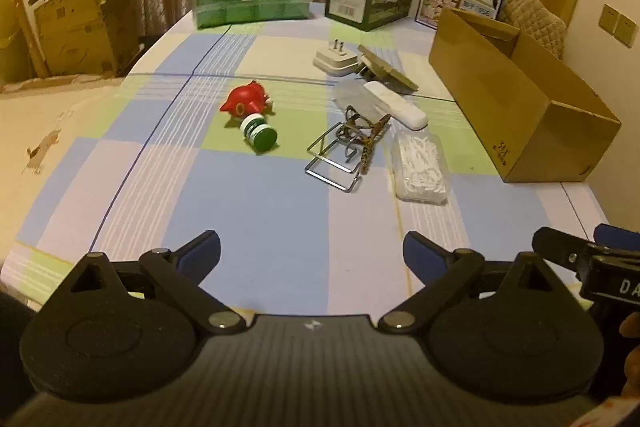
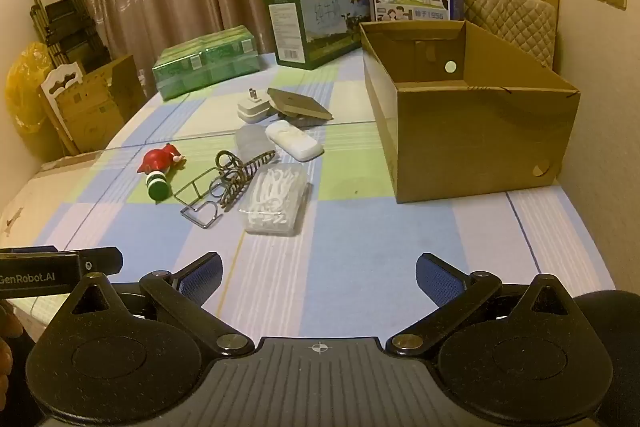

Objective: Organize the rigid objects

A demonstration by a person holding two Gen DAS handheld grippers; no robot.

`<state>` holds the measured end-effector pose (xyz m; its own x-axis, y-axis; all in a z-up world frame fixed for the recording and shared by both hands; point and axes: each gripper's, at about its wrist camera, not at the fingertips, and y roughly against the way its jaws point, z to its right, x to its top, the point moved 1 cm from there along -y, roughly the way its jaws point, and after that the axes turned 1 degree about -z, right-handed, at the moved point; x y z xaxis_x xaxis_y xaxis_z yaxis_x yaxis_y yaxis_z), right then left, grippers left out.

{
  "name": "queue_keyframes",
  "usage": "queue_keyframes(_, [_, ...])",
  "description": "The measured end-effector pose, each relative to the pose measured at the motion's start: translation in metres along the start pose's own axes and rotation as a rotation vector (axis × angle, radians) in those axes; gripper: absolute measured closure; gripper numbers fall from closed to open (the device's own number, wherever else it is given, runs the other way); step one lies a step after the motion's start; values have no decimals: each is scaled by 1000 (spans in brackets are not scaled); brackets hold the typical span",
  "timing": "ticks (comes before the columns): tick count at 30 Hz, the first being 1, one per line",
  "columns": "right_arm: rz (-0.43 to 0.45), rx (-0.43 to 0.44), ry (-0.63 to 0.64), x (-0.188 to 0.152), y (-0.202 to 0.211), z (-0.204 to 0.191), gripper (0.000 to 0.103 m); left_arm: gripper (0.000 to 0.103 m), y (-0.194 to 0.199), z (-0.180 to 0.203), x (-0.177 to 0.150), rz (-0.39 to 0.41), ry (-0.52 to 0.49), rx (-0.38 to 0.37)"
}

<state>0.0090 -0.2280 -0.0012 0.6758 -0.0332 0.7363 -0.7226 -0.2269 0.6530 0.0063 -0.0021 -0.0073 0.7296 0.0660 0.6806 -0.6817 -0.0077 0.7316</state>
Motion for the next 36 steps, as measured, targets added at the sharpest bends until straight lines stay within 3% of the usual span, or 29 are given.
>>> queue_keyframes(8, [-5,-4,3,0,0,0,2,7,-6,-4,-1,-23,31,-48])
queue_keyframes(36, [-3,-13,14,0,-1,1,2,8,0,-1,-2,-23,21,-69])
